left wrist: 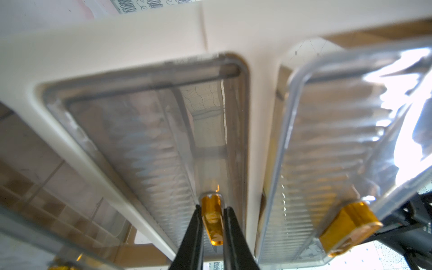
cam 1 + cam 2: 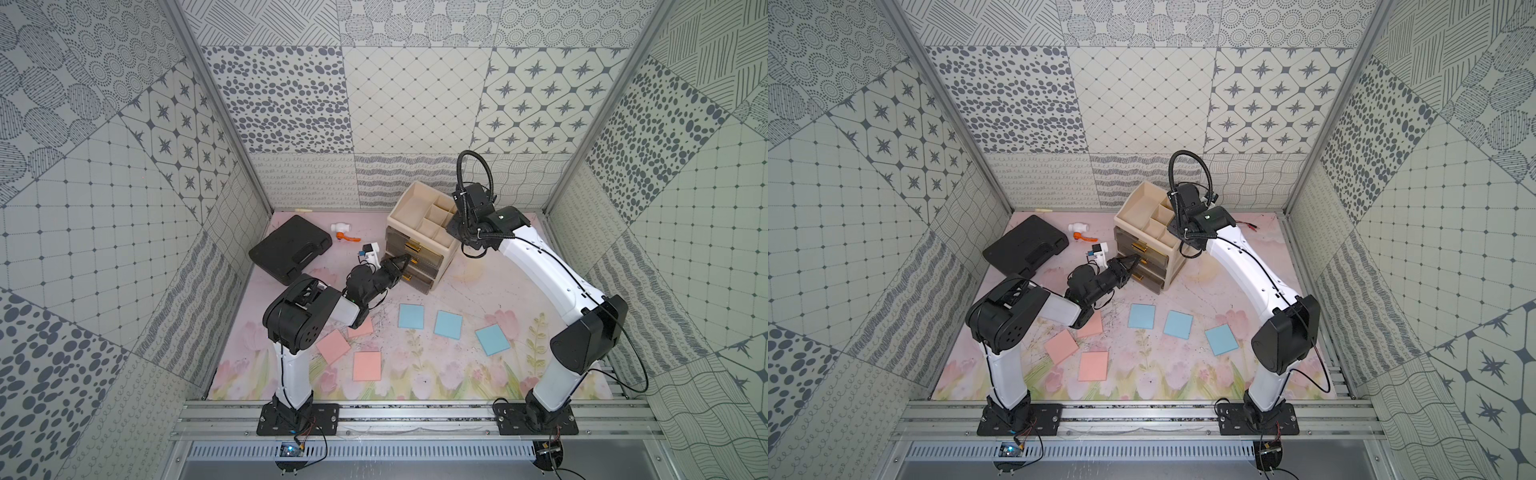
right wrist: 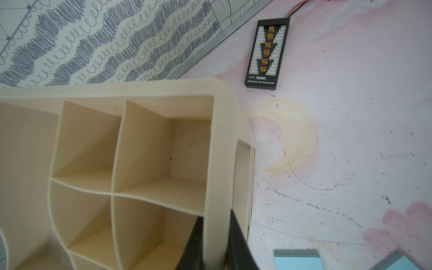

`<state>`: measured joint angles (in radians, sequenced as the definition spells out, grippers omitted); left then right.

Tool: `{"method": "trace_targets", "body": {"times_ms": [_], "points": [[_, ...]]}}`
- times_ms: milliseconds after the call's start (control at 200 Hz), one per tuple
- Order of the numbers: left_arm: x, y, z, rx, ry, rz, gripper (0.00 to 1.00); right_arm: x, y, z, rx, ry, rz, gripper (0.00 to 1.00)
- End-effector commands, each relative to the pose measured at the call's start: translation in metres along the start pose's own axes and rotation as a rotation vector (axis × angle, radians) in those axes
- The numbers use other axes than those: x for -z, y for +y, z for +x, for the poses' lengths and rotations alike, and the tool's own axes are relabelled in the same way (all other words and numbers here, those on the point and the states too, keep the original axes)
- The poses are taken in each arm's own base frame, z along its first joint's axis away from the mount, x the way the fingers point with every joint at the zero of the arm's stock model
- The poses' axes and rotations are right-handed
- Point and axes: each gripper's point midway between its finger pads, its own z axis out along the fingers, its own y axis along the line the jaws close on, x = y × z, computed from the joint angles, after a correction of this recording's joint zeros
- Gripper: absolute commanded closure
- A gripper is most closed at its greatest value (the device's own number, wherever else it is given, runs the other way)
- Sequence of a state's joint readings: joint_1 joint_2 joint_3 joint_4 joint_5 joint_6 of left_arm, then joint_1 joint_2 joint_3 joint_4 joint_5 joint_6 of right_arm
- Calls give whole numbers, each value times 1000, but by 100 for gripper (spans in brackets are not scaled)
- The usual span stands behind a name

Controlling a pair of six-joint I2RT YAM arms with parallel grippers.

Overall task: Please put the sticky notes in the drawer by color
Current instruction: Open the drawer in the storage box.

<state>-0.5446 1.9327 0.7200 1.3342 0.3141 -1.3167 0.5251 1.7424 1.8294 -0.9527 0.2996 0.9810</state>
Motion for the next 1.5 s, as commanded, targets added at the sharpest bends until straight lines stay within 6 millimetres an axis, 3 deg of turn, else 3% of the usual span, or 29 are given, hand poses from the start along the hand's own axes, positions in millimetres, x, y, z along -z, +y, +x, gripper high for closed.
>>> {"method": "trace_targets", "body": {"times_ms": [0,50,415,685,901,1091,1496], "points": [[2,-5,4,-68,22,-7,89,19,40,-25,-120,-75,-185,100],[3,-7,5,-69,22,-6,95,20,39,-27,-121,-82,-179,100],[2,-9,14,-36,86,-19,97,32,47,-50,-82,-129,-135,100],[3,-17,24,-22,164,-44,100,29,56,-56,-58,-158,-110,100],[16,-17,29,-22,185,-86,100,21,57,-57,-60,-179,-88,100],[25,-8,35,-5,182,-119,100,19,60,-59,-76,-201,-86,100],[20,16,52,60,73,-216,100,15,74,-47,-108,-249,-79,100]]}}
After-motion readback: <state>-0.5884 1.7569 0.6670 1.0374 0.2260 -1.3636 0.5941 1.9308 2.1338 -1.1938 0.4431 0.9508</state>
